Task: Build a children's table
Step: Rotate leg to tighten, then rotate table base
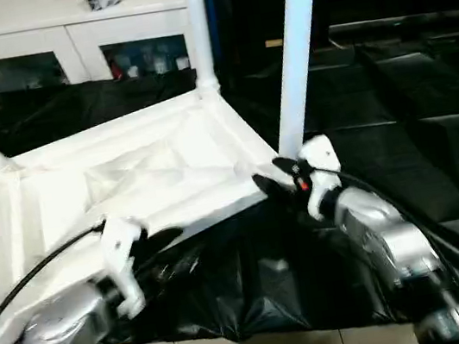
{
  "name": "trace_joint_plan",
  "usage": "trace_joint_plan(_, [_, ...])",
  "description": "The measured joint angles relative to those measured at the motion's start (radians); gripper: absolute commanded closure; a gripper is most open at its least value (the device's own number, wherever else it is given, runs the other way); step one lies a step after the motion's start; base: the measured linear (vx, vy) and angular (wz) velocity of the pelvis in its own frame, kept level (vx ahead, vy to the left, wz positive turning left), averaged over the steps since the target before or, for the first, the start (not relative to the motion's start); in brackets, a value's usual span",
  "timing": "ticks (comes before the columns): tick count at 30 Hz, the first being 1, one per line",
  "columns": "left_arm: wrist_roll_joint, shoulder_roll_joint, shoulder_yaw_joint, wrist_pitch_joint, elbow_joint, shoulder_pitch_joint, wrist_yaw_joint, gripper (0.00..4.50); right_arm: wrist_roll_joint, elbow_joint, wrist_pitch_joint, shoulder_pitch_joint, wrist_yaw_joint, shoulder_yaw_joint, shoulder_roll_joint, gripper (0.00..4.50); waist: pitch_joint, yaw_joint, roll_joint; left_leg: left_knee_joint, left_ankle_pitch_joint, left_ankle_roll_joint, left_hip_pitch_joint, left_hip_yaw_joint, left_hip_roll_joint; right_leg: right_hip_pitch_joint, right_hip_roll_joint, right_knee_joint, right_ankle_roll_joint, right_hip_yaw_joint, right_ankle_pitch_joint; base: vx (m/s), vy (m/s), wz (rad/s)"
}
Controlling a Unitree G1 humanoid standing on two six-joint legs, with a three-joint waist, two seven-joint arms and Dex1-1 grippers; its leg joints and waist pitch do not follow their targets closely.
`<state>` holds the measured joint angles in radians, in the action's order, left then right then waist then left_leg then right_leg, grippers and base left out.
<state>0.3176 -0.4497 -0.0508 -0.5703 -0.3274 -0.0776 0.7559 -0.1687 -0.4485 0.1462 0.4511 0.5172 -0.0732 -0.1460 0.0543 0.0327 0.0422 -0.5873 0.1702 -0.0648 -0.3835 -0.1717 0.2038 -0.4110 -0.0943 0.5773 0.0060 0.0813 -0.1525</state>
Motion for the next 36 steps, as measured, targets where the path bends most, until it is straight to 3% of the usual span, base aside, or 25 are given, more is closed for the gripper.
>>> trace_joint_plan(7, [-0.013,-0.019,0.008,-0.014,-0.001,-0.007,-0.006,0.08,0.026,-0.198,-0.061,0.122,-0.082,0.031,-0.003,1.53,-0.001,0.004,-0.001,-0.001,0.0,0.0,0.001,-0.002,-0.002,0.001,0.004,0.001,0.0,-0.012,0.0,0.0,0.0,0.0])
trace_joint_plan(12, [-0.024,-0.02,0.02,0.001,0.001,-0.039,-0.014,0.08,0.054,-0.354,-0.095,0.212,-0.191,0.05,-0.01,1.53,-0.001,0.004,-0.001,-0.003,0.0,0.0,0.001,-0.003,-0.002,0.002,0.004,0.002,-0.001,-0.014,0.001,0.0,0.0,0.0])
trace_joint_plan(17, [-0.032,-0.019,0.032,0.041,0.002,-0.085,-0.019,0.08,0.061,-0.572,-0.169,0.328,-0.372,0.119,-0.05,1.53,-0.002,0.007,-0.003,-0.004,0.0,0.0,0.001,-0.005,-0.002,0.004,0.003,0.004,-0.001,-0.016,0.001,0.0,0.0,0.0])
trace_joint_plan(20, [-0.04,-0.019,0.033,0.058,0.002,-0.102,-0.026,0.08,0.067,-0.622,-0.206,0.347,-0.396,0.133,-0.059,1.53,-0.003,-0.002,-0.005,-0.005,0.0,0.0,0.002,-0.005,-0.002,0.003,0.003,0.008,-0.001,-0.016,0.0,0.0,0.0,0.0])
trace_joint_plan(23, [-0.06,-0.019,0.041,0.07,0.003,-0.111,-0.038,0.08,0.067,-0.637,-0.227,0.347,-0.375,0.133,-0.048,1.53,-0.004,-0.009,-0.016,-0.005,0.0,0.0,-0.001,-0.005,-0.001,-0.005,0.004,0.018,0.0,-0.016,0.0,0.0,0.0,0.0])
trace_joint_plan(27, [-0.076,-0.019,0.052,0.078,0.026,-0.108,-0.052,0.08,0.085,-0.66,-0.268,0.348,-0.357,0.124,-0.035,1.53,-0.005,-0.007,-0.019,-0.005,-0.002,-0.003,-0.001,-0.005,0.003,-0.007,0.007,0.02,0.0,-0.015,0.0,0.0,0.0,0.0])
trace_joint_plan(32, [-0.139,-0.033,0.092,0.124,0.127,-0.02,-0.079,0.08,0.089,-0.663,-0.308,0.343,-0.345,0.122,-0.034,1.53,-0.005,0.001,-0.018,-0.005,-0.002,-0.003,0.0,-0.004,0.002,-0.006,0.007,0.021,0.0,-0.015,0.0,0.0,0.0,0.0])
trace_joint_plan(36, [-0.191,-0.044,0.097,0.153,0.198,0.035,-0.112,0.08,0.088,-0.651,-0.322,0.33,-0.325,0.123,-0.036,1.53,-0.005,-0.004,-0.018,-0.006,-0.002,-0.003,0.0,-0.004,0.002,-0.006,0.007,0.019,0.0,-0.015,0.0,0.0,0.0,0.0])
